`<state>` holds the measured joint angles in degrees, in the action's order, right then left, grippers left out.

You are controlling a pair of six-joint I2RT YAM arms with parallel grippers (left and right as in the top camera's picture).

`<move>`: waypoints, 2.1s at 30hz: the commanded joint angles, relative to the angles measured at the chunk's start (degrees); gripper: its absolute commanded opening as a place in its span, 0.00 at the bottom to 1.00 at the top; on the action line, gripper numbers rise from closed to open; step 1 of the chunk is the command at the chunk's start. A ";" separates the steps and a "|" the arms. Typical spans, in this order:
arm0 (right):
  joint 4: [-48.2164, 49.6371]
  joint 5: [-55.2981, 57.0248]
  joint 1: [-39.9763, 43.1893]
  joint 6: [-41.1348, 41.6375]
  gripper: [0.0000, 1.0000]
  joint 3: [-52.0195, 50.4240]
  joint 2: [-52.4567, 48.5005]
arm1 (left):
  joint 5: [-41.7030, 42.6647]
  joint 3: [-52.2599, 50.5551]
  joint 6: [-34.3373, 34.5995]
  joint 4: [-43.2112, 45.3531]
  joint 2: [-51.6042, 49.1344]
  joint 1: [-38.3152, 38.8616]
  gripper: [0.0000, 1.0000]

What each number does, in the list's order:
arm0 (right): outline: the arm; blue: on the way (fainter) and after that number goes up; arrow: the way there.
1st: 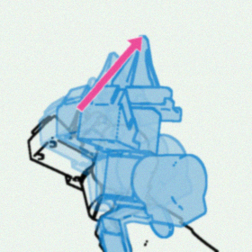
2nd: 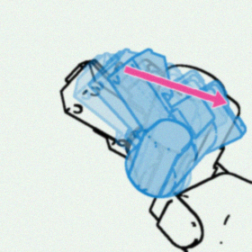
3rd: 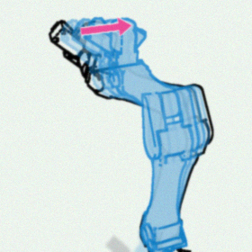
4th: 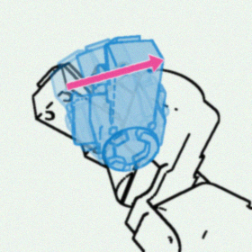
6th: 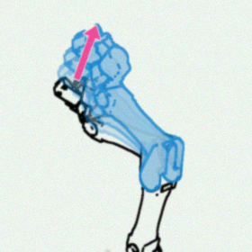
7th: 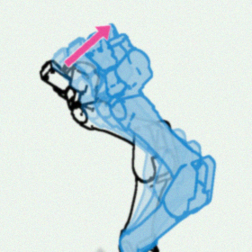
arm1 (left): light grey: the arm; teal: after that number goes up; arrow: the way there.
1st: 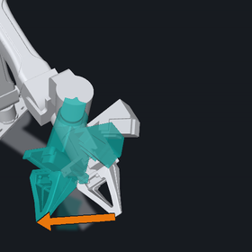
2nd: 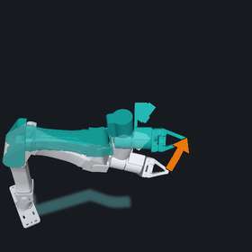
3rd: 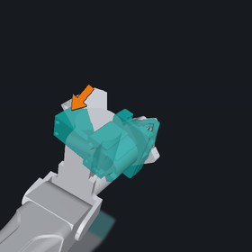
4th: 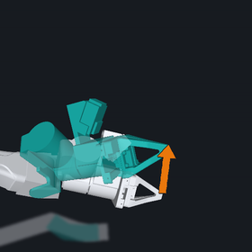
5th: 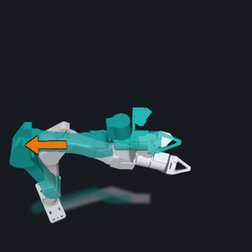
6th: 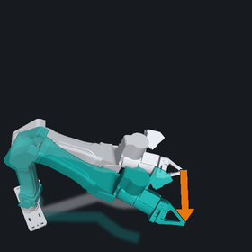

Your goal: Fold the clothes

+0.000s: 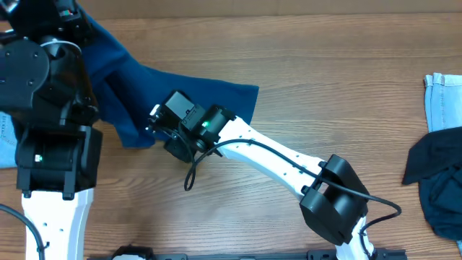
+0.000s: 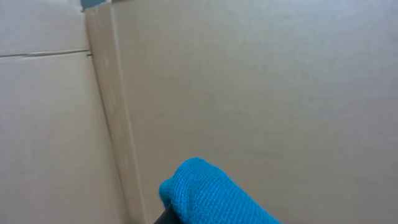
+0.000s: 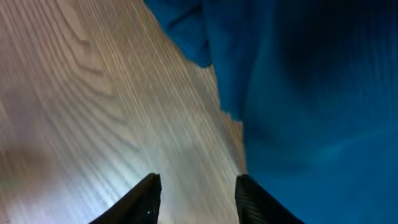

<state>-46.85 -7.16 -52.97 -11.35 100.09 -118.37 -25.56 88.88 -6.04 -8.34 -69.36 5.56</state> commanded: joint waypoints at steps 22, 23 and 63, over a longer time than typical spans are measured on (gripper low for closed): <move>19.58 8.83 0.15 3.06 0.45 -5.88 -5.03 | 1.18 11.85 0.02 2.54 3.54 14.10 0.04; 20.83 8.83 0.31 3.52 0.45 -5.88 -5.03 | 1.18 11.91 0.02 2.51 3.54 14.08 0.04; 28.83 15.02 -5.77 9.97 0.04 -5.86 -0.46 | -2.12 15.43 -1.73 -3.08 1.53 18.58 0.04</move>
<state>-17.45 3.22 -58.87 -1.87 94.08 -121.78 -26.44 102.10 -6.66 -10.83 -68.16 23.66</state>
